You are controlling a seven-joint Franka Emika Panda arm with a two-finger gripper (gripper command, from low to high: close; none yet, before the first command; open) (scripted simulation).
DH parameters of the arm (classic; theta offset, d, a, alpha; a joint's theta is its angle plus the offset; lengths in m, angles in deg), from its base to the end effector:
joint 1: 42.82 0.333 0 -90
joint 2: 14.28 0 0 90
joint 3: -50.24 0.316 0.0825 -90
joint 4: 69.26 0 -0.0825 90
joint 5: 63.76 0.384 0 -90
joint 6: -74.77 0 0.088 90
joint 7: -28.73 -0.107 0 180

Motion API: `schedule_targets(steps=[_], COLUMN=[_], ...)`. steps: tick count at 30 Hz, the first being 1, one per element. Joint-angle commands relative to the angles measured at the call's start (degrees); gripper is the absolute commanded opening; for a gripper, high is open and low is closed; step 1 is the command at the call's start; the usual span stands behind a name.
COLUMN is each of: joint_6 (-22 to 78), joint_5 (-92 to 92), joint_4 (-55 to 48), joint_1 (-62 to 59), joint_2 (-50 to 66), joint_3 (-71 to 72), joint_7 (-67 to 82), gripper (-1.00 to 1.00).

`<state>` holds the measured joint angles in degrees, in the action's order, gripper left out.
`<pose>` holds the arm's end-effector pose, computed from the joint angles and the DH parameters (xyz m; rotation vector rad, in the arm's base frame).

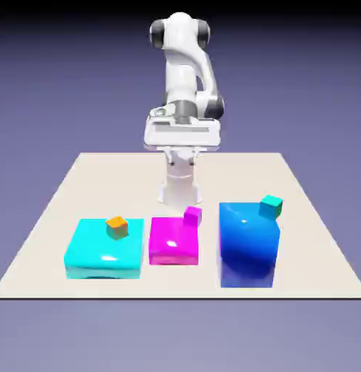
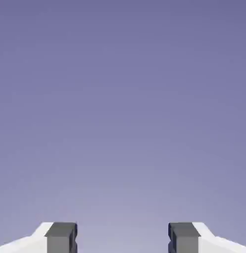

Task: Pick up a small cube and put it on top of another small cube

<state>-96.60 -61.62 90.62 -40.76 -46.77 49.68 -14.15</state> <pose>0.3926 0.0076 0.4603 -2.4714 0.9835 -0.9810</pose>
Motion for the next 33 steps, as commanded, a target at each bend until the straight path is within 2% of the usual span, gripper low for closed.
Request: schedule_targets(steps=[1,33], joint_6=[2.5,82.2], joint_5=[0.3,1.4], joint_4=[-1.2,-40.8], joint_1=[0.8,24.0], joint_2=[1.2,43.3], joint_3=[0.4,17.2], joint_7=[-0.2,-6.2], gripper=[0.0,0.0])
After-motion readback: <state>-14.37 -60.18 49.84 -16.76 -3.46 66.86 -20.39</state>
